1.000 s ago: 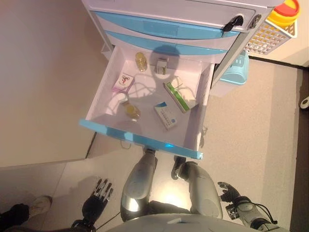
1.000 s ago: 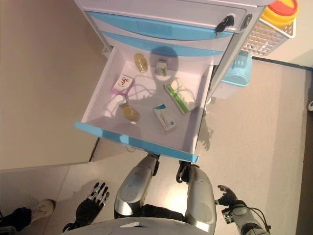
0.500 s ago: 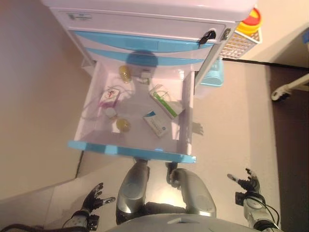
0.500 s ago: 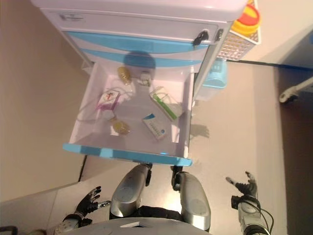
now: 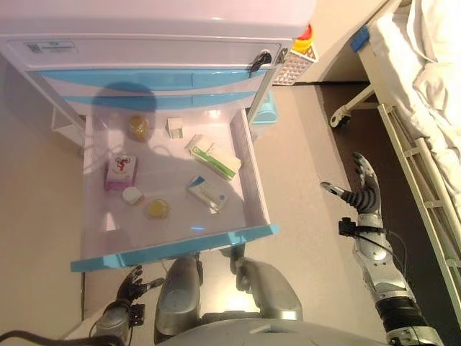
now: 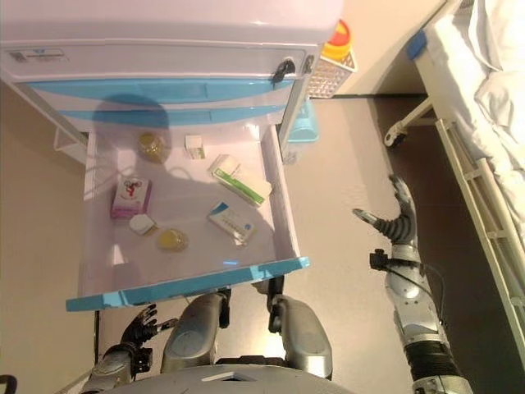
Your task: Open the drawer and pick up the medicine
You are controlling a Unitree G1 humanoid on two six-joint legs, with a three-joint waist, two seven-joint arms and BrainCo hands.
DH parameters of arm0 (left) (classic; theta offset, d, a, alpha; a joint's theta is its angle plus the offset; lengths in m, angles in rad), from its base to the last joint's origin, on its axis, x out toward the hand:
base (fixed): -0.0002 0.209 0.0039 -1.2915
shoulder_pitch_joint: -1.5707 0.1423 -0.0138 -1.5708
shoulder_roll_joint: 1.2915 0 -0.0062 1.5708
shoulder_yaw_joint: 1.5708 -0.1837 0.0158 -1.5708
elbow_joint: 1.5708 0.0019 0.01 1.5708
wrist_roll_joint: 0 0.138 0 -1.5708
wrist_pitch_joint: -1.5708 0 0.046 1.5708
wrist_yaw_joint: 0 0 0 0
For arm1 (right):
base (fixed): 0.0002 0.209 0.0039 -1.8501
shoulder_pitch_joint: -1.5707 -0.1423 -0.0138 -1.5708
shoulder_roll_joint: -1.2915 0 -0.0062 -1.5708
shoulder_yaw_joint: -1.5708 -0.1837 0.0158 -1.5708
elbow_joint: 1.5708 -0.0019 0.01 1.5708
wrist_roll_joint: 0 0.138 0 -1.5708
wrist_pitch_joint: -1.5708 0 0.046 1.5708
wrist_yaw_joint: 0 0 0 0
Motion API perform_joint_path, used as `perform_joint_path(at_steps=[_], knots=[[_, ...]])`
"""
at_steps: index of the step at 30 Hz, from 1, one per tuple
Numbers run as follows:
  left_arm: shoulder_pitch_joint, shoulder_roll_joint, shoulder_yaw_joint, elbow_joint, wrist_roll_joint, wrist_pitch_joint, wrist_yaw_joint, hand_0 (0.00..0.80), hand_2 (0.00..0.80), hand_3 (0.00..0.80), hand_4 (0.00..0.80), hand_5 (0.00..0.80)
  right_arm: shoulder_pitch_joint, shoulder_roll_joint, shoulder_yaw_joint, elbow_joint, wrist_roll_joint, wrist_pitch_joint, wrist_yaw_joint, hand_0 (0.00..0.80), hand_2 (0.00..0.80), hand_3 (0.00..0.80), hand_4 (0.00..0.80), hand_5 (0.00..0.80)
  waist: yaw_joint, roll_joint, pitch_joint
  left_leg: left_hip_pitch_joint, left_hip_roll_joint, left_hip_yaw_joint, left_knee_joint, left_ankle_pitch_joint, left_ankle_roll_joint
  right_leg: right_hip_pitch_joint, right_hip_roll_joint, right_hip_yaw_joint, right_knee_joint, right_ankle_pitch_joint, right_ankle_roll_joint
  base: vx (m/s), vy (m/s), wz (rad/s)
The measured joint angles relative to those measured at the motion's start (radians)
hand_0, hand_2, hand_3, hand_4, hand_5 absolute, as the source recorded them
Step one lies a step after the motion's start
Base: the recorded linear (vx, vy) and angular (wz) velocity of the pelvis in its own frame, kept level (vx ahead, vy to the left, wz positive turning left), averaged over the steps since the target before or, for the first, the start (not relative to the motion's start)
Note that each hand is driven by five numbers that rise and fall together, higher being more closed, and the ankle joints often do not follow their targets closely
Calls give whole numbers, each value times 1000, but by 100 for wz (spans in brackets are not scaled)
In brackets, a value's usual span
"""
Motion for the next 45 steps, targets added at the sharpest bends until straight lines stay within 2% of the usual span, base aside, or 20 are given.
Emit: perform_joint_path(at_steps=[3,7,9,15,20,26,30,34,45], knots=[[8,-6,-15,7,22,-3,11,0,0,0,0,0,-11,-68,54,-63,-56,-14,70,0,0,0,0,0,6,2,-45,21,-6,-11,-28,7,-3,26,2,-15,-26,0,0,23,-18,14],[12,-2,-35,5,40,-8,28,0,0,0,0,0,-62,-149,136,-115,-127,-31,124,0,0,0,0,0,26,-4,-66,27,-17,-52,-59,25,-7,50,-1,-55,-52,0,0,7,-31,29],[13,-5,-35,6,39,-7,27,0,0,0,0,0,-105,-162,160,-124,-161,-33,134,0,0,0,0,0,48,-4,-66,26,-21,-64,-70,33,-9,51,-2,-67,-56,0,0,14,-39,28],[13,1,-35,24,35,-6,26,0,0,0,0,0,-280,-189,282,-127,-252,-28,153,0,0,0,0,0,108,-5,-66,22,-39,-144,-119,73,-19,71,-5,-112,-78,-11,0,10,-39,43],[15,35,-34,36,32,-5,21,0,0,0,0,0,-441,-192,396,-62,-308,16,191,0,0,0,0,0,176,-7,-58,9,-47,-216,-149,103,-34,84,0,-171,-101,-17,-1,2,-34,43],[5,74,-32,24,7,-6,20,0,0,0,0,0,-563,-193,480,42,-318,80,207,0,0,0,0,0,242,-11,36,-5,-52,-282,-166,127,-54,90,4,-244,-102,-33,-20,-37,-48,37],[-14,81,-33,11,5,-10,19,0,0,0,0,0,-629,-193,536,118,-344,124,208,0,0,0,0,0,282,-7,69,-30,-54,-331,-170,142,-61,78,8,-284,-101,-43,-29,-34,-30,36],[-31,81,-34,-7,-10,-29,15,0,0,0,0,0,-661,-191,552,149,-355,154,207,0,0,0,0,0,330,-4,87,-36,-57,-358,-172,147,-61,81,9,-314,-100,-56,-35,-3,-25,23],[-56,81,-54,-64,-10,-49,-1,0,0,0,0,0,-732,-159,626,247,-406,190,204,0,0,0,0,0,383,12,114,-32,-60,-406,-186,149,-82,95,15,-360,-99,-78,-43,1,-3,12]])
